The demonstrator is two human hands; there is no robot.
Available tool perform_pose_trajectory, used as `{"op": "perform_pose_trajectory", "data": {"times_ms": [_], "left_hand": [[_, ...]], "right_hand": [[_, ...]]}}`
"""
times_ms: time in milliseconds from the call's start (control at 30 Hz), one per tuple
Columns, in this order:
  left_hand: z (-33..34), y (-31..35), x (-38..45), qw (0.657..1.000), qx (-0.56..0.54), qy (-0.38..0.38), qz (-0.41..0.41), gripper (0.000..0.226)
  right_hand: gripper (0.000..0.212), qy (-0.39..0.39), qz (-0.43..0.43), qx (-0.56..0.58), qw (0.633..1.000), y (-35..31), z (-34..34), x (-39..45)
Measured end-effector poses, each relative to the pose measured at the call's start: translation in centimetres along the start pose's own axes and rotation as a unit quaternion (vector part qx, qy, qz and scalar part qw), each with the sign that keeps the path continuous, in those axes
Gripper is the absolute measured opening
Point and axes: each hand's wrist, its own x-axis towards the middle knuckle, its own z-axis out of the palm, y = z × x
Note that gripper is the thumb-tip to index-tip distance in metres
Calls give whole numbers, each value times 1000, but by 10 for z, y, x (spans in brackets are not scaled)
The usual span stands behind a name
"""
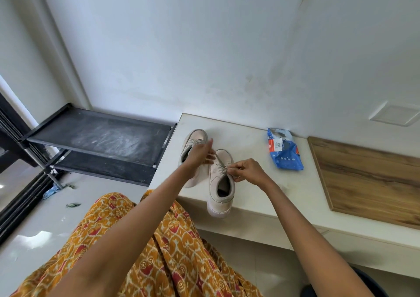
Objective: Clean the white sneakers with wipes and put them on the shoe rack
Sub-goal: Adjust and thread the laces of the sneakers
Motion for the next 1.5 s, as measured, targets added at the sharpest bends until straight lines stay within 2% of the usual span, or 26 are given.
{"op": "perform_pose_trajectory", "data": {"times_ms": [67,133,167,200,300,367,400,433,500,567,633,700,800,867,967,1067,1133,1267,1400,1500], "left_hand": [[0,13,1,983,-177,44,-9,43],[0,24,2,936,-341,89,-15,41],[-1,27,2,916,-387,107,-11,40],[-1,29,3,912,-393,118,-5,40],[0,23,-1,960,-263,89,33,37],[2,18,-5,990,-102,18,99,27],[1,15,-7,991,3,-27,134,21],[1,12,-7,977,120,-72,162,18],[4,5,-4,913,323,-138,205,19],[7,-4,-1,874,409,-159,208,17],[10,-13,1,875,419,-149,193,14],[11,-18,2,893,394,-124,176,15],[12,-15,4,919,356,-111,124,35],[14,-13,9,909,389,-114,98,37],[16,-14,16,873,469,-97,94,17],[14,-23,17,865,483,-88,107,14],[10,-29,15,877,458,-95,116,13],[2,-30,9,929,327,-133,111,13],[2,-27,7,936,297,-144,123,4],[2,-29,7,935,301,-141,124,9]], "right_hand": [[20,4,13,26,1000,3,1,0],[20,5,26,56,998,7,3,0],[19,7,29,69,997,8,3,0],[17,9,31,77,996,9,4,-1],[16,12,34,82,996,9,5,-1],[16,14,37,81,996,10,5,0],[16,14,38,81,996,10,5,0],[16,14,38,79,996,11,5,1],[15,11,41,74,996,10,6,3],[17,11,44,68,997,10,6,3],[21,8,46,66,997,12,6,3],[23,0,47,70,996,15,5,3],[23,-11,46,74,996,15,6,2],[21,-12,48,77,996,14,6,1],[17,-8,51,79,996,12,6,1],[14,-3,45,75,996,13,6,2],[13,-2,40,67,997,15,6,1],[13,10,45,74,996,16,7,0],[9,18,43,72,996,14,8,0],[9,18,44,64,997,12,9,0]]}}
